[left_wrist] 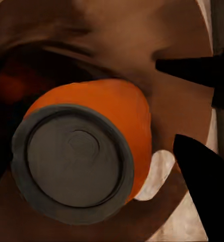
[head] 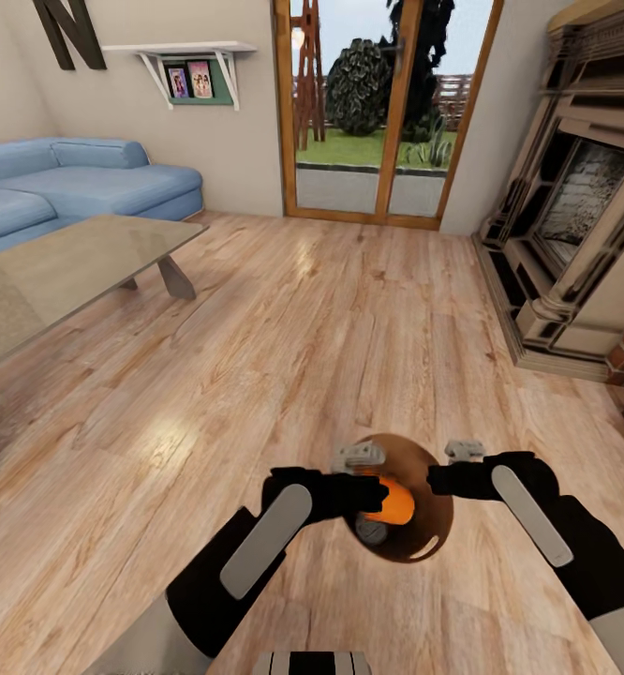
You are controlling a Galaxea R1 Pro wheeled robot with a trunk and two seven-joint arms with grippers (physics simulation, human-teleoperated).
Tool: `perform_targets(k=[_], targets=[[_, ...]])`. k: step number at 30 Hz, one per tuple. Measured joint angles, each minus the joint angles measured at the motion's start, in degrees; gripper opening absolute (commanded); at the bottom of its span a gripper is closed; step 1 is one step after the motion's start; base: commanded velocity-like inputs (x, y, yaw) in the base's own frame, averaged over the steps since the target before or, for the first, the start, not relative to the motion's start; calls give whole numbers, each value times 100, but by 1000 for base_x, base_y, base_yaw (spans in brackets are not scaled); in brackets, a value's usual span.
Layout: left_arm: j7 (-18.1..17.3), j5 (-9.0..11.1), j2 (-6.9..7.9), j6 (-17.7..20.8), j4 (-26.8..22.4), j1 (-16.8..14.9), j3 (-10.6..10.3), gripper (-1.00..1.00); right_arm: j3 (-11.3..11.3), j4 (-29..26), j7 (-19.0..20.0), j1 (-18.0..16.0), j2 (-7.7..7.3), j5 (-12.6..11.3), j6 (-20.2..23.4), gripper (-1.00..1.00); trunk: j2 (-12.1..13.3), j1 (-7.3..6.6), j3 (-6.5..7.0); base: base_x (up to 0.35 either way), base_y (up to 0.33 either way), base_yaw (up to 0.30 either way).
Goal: Put the three can of soda from the living room inside the tash can in the kitchen.
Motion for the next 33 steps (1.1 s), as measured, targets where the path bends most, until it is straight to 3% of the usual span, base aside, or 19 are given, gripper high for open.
perform_targets(k=[11, 13, 15, 16, 17, 21, 26, 29, 33], targets=[[-37, 133, 2, -187, 162, -5, 1, 100, 11, -107, -7, 15, -18, 102, 0, -100, 0, 0, 0, 0, 0, 0], [2, -20, 37, -169, -14, 4, 7, 100, -3, -83, -4, 9, -12, 41, 0, -100, 0, 0, 0, 0, 0, 0], [42, -25, 154, -242, -772, 156, 53, 100, -32, 49, 2, -4, 6, -108, 0, -100, 0, 0, 0, 0, 0, -52], [58, -35, 317, -354, -1187, 411, 247, 100, -75, 333, 13, -37, 14, -279, -19, -100, 0, 0, 0, 0, 0, -164], [39, -30, 371, -463, -1274, 484, 367, 100, -59, 478, 6, -45, 14, -227, 0, -100, 0, 1, -1, 0, 0, -188], [-19, -25, 606, -911, -1389, 613, 712, 100, -92, 682, -21, -70, 13, 252, 0, -100, 0, 0, 0, 0, 0, -259], [-291, -22, 733, -1168, -1407, 704, 946, 100, -87, 841, 1, -100, 17, -196, -3, -100, 0, 0, 0, 0, 0, -284], [-361, -24, 783, -1175, -1408, 843, 1275, 100, -93, 997, -8, -169, 15, 23, 0, -100, 0, 0, 0, 0, 0, -288], [-399, -32, 1245, -1201, -1402, 1360, 1908, 100, -176, 1517, -3, -466, -1, 45, 0, -100, 0, 0, 0, 0, 0, -150]])
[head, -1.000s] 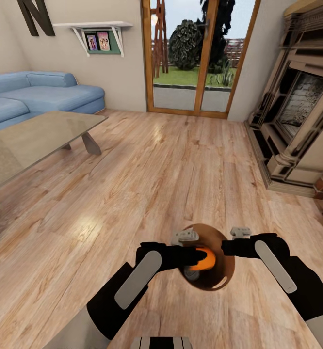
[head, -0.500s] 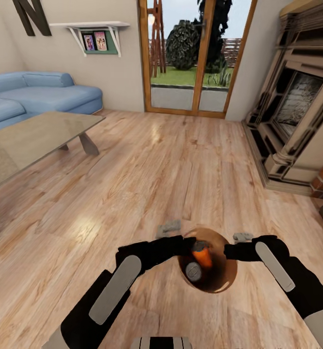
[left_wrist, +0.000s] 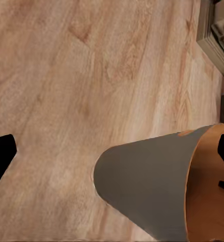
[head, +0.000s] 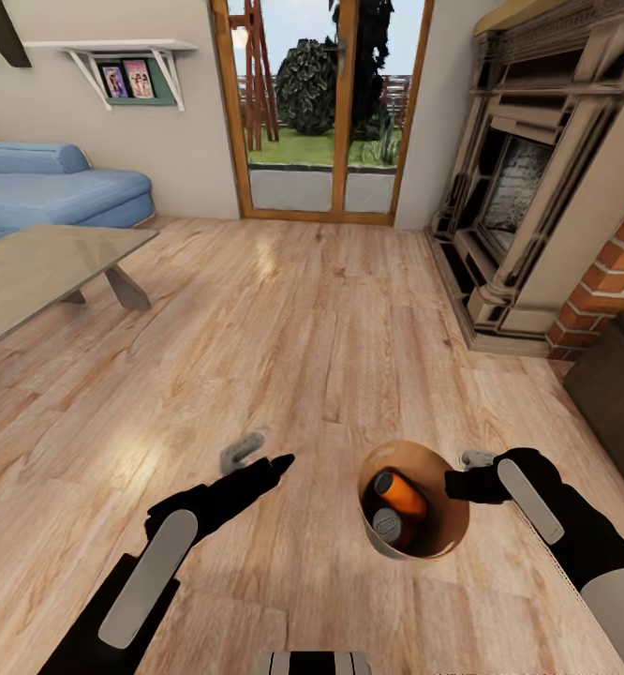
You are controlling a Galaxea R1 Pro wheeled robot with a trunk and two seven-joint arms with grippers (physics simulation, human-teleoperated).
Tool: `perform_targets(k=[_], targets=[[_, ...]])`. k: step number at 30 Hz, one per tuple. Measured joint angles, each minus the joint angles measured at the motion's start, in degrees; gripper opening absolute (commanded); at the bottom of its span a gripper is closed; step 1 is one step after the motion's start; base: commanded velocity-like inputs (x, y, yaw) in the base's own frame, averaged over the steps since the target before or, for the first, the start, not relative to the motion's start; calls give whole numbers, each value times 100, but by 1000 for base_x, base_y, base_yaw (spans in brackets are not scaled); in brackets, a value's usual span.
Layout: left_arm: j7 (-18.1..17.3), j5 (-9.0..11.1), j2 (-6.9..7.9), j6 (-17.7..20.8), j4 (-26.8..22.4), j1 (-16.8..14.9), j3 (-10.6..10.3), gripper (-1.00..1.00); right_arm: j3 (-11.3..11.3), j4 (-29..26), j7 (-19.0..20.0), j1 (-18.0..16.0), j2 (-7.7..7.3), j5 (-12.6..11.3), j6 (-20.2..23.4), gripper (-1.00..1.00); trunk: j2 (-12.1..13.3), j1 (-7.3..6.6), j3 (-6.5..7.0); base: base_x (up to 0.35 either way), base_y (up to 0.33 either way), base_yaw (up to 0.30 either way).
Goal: Put the three can of soda from the living room inside the tash can in the kitchen.
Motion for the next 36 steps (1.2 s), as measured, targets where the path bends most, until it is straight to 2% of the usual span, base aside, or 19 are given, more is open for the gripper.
perform_targets(k=[1, 3, 6, 8, 10, 11, 14, 16, 20, 25, 29, 36], targets=[[22, -6, 113, -9, 0, 200, 244, 100, -43, 244, 3, -95, 6, -43, 0, -100, 0, 0, 0, 0, 0, -55], [69, -34, 237, -19, 5, 462, 537, 100, -81, 557, 1, -227, 21, 5, 0, -100, 0, 0, -1, 0, 0, -29], [146, -345, 461, -27, 105, 916, 933, 100, -115, 869, 1, -387, 37, 29, 0, -100, 0, 0, 0, 0, 0, -10], [192, -448, 500, -28, 359, 1040, 1062, 100, -125, 943, 7, -429, 42, -47, 0, -100, 0, 0, 0, 0, 0, -3], [206, -470, 533, -31, 564, 1092, 1164, 100, -123, 1056, 8, -451, 47, -154, 0, -100, 0, 0, 0, 0, 0, -1], [188, -482, 551, -29, 668, 1167, 1367, 100, -125, 1209, 8, -502, 58, -173, 0, -100, 0, 0, 0, 0, 0, 0], [144, -481, 562, -32, 752, 1252, 1706, 100, -121, 1381, 0, -563, 66, 1, 0, -100, 0, 0, 0, 0, 0, 0], [132, -480, 562, -33, 781, 1272, 1785, 100, -120, 1423, -2, -577, 67, 50, 0, -100, 0, 0, 0, 0, 0, 0], [129, -478, 541, -34, 814, 1282, 1826, 100, -117, 1466, 7, -579, 69, -130, 0, -100, 0, 0, 0, 0, 0, 0], [120, -466, 532, -34, 822, 1285, 1838, 100, -99, 1498, 5, -577, 69, 1, 0, -100, 0, 0, 0, 0, 0, 0], [102, -457, 530, -34, 814, 1285, 1838, 100, -70, 1647, 47, -569, 69, -51, -14, -100, 0, 0, 0, 0, 0, 0], [94, -452, 521, -27, 778, 1285, 1834, 100, -43, 1779, 81, -536, 78, -19, -429, -100, 0, 0, 0, 0, 0, 0]])
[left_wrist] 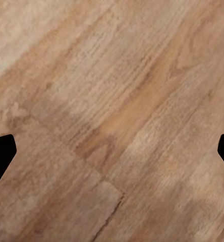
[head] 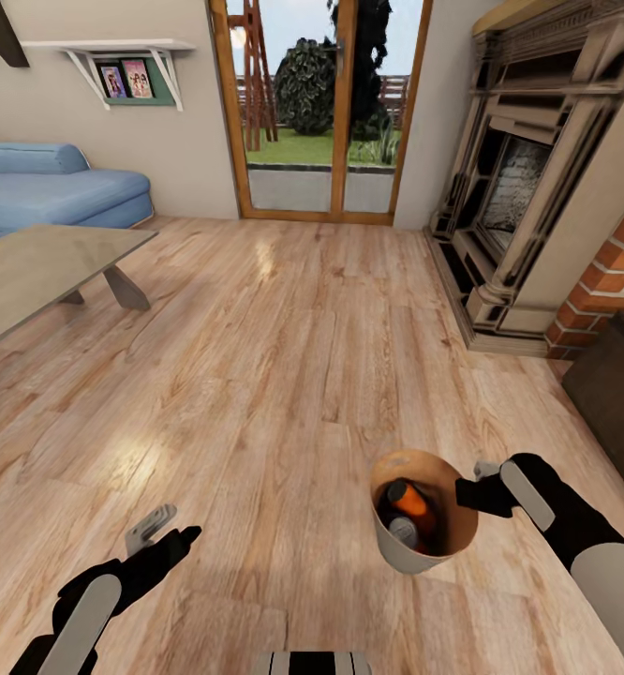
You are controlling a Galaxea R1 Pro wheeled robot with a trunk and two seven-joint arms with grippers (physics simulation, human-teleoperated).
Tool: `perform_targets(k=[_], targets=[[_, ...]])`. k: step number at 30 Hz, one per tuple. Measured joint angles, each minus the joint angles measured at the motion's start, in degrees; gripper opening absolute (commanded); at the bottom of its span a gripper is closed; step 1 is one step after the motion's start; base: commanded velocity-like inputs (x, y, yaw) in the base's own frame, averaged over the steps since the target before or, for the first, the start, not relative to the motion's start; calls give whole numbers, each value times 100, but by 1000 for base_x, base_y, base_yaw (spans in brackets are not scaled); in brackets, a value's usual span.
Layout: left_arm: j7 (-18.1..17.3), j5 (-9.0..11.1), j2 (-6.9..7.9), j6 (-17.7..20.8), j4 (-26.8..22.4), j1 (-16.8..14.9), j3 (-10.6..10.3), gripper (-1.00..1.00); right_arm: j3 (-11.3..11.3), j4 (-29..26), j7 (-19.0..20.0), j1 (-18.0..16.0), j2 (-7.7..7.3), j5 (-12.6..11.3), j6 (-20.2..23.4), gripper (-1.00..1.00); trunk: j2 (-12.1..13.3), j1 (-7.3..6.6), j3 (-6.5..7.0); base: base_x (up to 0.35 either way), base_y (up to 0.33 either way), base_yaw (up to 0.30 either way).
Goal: Put the three can of soda from the living room inside the tash can in the kitchen.
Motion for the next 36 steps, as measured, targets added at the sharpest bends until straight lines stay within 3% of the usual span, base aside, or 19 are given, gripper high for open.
perform_targets(k=[7, 14, 17, 21, 36], targets=[[3, 7, 0, 16, -66, 0, -2, 100, 14, 180, 76, 37, 155, -89, -522, -100, 0, 0, 0, 0, 0, 0], [3, 34, 0, 82, -291, 10, -3, 100, 41, 558, 234, 39, 228, -4, -887, -100, 0, 0, 0, 0, 0, 0], [8, 375, 31, 104, -465, 46, -8, 100, 47, 726, 243, 39, 288, -32, -999, -100, 0, 0, 0, 0, 0, 0], [12, 516, 49, 114, -514, 68, -11, 100, 50, 931, 244, 39, 406, -41, -1195, -100, 0, 0, 0, 0, 0, 0], [12, 545, 53, 116, -533, 75, -17, 100, 65, 1401, 258, 26, 580, 20, -1489, -100, -3, -4, 2, 0, 0, 0]])
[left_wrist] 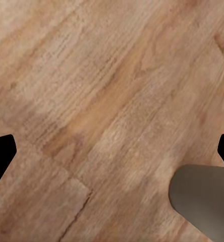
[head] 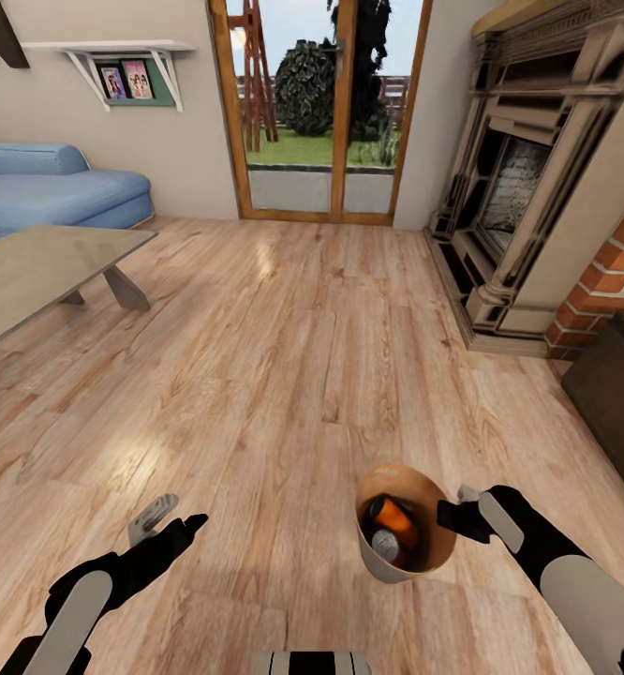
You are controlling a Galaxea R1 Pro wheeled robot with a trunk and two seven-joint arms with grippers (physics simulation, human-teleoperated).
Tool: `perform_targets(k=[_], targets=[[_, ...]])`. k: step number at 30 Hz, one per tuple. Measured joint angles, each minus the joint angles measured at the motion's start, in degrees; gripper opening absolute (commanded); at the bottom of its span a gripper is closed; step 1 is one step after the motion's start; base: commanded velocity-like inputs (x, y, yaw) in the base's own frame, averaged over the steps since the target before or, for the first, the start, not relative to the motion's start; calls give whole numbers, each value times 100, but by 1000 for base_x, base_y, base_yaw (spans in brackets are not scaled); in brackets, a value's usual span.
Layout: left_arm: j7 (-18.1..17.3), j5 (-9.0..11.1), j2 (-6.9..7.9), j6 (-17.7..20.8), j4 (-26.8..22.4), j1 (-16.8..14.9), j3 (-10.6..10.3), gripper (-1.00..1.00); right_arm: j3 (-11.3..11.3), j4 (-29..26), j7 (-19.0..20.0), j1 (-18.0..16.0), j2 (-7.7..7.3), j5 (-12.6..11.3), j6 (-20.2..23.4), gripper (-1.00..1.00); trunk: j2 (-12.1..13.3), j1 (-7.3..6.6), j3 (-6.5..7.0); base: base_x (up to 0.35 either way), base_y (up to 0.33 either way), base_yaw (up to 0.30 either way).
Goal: Put the three can of soda from the living room inside the tash can in the kitchen.
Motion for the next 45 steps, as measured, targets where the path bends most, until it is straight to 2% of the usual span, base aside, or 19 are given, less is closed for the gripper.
perform_targets(k=[11, 12, 13, 14, 25, 29, 32, 33, 34, 35, 36, 37, 38, 39, 41, 42, 43, 45], targets=[[0, 0, -1, 0, -2, 1, -1, 100, 1, 1, 1, -5, 41, 54, -48, -100, 0, 0, 0, 0, 0, 0], [0, 0, -2, 0, -1, -1, -1, 100, -1, 8, 1, -5, 45, 50, -65, 100, 0, 0, 0, 0, 0, 0], [0, -1, -2, 0, 0, 1, 0, 100, -16, 214, 8, -3, 110, 259, -352, 100, 0, 0, 0, 0, 0, 0], [0, 0, -3, 0, 0, 0, -2, 100, -18, 223, 10, -3, 112, 301, -367, 100, 1, 1, 0, 0, 0, 0], [4, -21, -8, -46, 88, 68, -11, 100, -25, 169, 38, 1, 102, 273, -367, 100, 2, 4, -1, 0, 0, 0], [17, -52, -12, -76, 106, 99, -16, 100, -46, -304, 360, 31, 33, 274, -352, 100, 2, 4, -1, 0, 0, 0], [31, -77, -24, -90, 173, 148, -39, 100, -81, -960, 498, 242, -137, 272, -322, 100, 2, 3, -1, 0, 0, 0], [32, -81, -30, -92, 204, 163, -45, 100, -88, -1277, 519, 324, -252, 272, -315, 100, 2, 3, -1, 0, 0, 0], [31, -85, -31, -94, 240, 176, -49, 100, -106, -1856, 538, 553, -453, 262, -309, 100, 2, 3, -1, 0, 0, 0], [32, -85, -32, -94, 249, 178, -51, 100, -115, -2092, 542, 657, -517, 254, -307, 100, 2, 3, -1, 0, 0, 0], [33, -86, -36, -95, 261, 182, -50, 100, -140, -2556, 545, 860, -611, 249, -303, 100, 2, 3, -1, 0, 0, 0], [30, -87, -48, -96, 274, 186, -51, 100, -273, -3232, 547, 1150, -761, 247, -298, 100, 3, 0, 20, 0, 0, 0], [29, -87, -58, -96, 283, 187, -53, 100, -454, -3686, 548, 1334, -881, 249, -295, 100, 4, -2, 43, 0, 0, 0], [27, -87, -74, -99, 294, 190, -60, 100, -874, -4483, 548, 1696, -1032, 253, -293, 100, 5, -6, 65, 0, 0, 0], [27, -88, -83, -99, 303, 189, -68, 100, -1356, -5391, 555, 2148, -1109, 256, -306, 100, 8, -10, 109, 0, 0, 0], [30, -90, -85, -102, 321, 190, -99, 100, -1676, -5787, 582, 2483, -1134, 271, -329, 100, 9, -13, 131, 0, 0, 0], [32, -92, -87, -103, 358, 189, -133, 100, -1834, -5941, 641, 2645, -1145, 270, -342, 100, 11, -15, 153, 0, 0, 0], [34, -98, -89, -104, 437, 189, -195, 100, -1968, -6071, 875, 2794, -1165, 272, -352, 100, 14, -20, 197, 0, 0, 0]])
